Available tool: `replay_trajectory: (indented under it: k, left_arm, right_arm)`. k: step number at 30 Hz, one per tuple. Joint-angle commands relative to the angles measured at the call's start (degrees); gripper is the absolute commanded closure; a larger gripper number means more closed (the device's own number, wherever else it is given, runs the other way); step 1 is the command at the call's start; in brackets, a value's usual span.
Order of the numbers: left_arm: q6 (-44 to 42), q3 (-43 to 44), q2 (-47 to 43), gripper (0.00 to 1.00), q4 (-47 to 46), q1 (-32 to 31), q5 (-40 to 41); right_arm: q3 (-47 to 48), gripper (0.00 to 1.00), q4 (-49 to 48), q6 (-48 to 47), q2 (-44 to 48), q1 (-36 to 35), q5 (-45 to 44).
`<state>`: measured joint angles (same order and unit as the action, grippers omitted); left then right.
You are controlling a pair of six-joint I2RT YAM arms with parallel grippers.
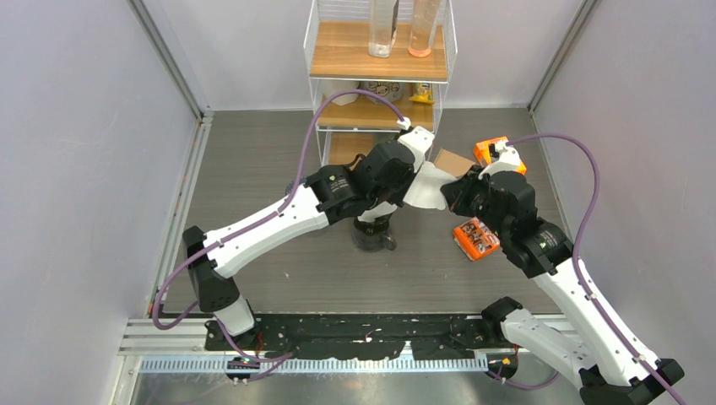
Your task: Place the coffee filter in the dripper
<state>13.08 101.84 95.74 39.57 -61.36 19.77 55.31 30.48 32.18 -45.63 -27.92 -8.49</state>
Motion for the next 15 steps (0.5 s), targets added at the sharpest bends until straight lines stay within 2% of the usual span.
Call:
replay_trajectory:
  k: [1,4,5,6,8,10,15]
  left_arm:
    - [-0.5,0.5,-3.3,1.0,-0.4,1.0,2.8]
    - [-1.1,0.5,-3.5,1.0,-0.5,1.0,1.0]
    - [-1.2,0.5,-3.6,1.0,-0.6,0.9,0.2]
    - [-1.3,0.6,-3.6,1.0,-0.6,0.9,-0.2]
    - [-1.2,1.1,-3.5,1.0,-0.4,1.1,-0.5]
    - [-0.8,1.8,-3.3,1.0,0.2,1.5,-0.7]
    - [0.7,3.0,-3.0,1.0,1.8,3.9,-3.6]
  right_arm:
    - [0.9,0.91,-0.3,-1.8,1.1,0.1,-2.1]
    - [0.1,0.82,-2.7,-2.5,1.2,0.1,0.1]
    - [0.0,0.71,-3.3,-2.7,1.3,0.1,0.8]
    - [-0.4,0.65,-4.8,-3.4,1.4,0.1,2.2]
    - [-1.4,0.4,-7.5,-4.2,2.1,0.1,3.7]
    - [-3.0,0.26,-10.5,-5.0,3.3,0.2,5.5]
    - [-7.6,0.07,-17.3,-7.0,7.6,0.1,11.3]
